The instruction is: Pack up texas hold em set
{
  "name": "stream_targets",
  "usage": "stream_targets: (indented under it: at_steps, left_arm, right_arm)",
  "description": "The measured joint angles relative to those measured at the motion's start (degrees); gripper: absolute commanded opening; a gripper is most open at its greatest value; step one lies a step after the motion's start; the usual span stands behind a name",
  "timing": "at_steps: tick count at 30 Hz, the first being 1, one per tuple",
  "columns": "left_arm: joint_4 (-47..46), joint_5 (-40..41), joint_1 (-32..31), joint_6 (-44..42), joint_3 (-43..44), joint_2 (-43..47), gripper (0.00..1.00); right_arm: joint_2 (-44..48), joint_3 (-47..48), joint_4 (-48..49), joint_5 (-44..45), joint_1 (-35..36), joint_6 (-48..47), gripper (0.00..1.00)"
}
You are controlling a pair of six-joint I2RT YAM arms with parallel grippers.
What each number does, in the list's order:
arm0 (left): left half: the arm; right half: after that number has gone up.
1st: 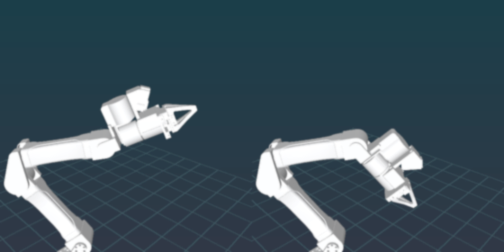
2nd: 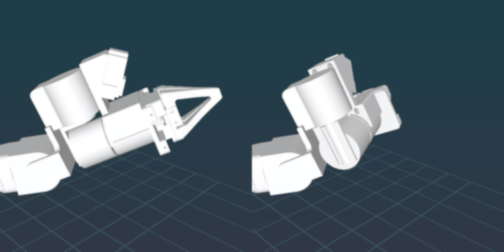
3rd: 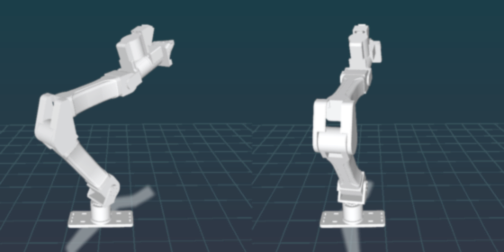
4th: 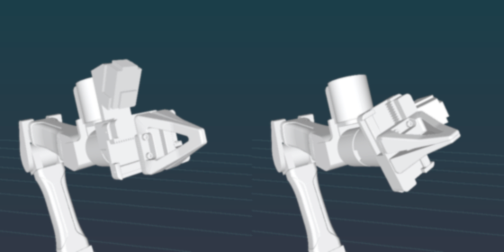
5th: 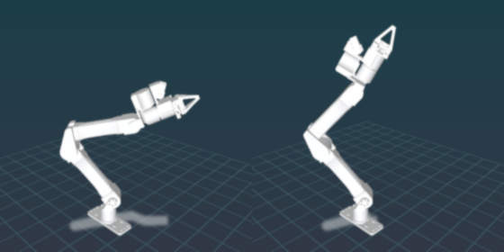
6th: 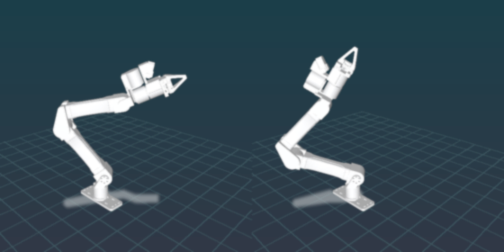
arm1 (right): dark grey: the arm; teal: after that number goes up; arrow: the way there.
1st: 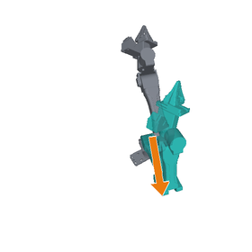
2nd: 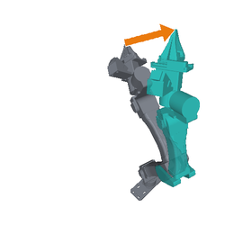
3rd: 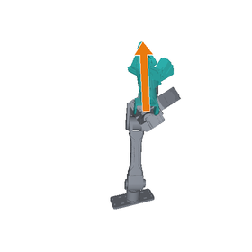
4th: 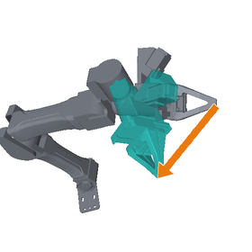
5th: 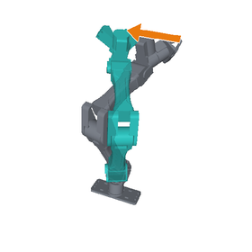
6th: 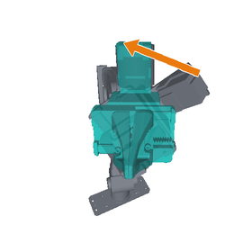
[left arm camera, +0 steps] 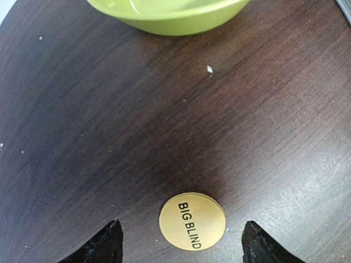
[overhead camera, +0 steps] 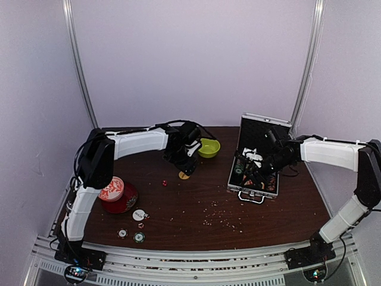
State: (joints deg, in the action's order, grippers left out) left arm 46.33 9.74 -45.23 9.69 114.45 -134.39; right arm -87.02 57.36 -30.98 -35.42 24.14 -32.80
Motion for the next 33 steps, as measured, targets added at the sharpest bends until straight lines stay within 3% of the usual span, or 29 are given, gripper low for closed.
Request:
stream_targets:
  at_steps: [19,33]
  left_arm:
    - [-0.31,-6.10,0.70,-1.49,0.24,-2.93,0.71]
    - [-4.85,-9.60,0.72,-1.53,-6.40,-0.04,0.61]
  right_arm:
    - [-1.97,0.00,-0.09,1.55,0.66,-0.24,0.67]
    - [-2.34,0.00,-0.46,2.43,0.76,-0.31,0.66]
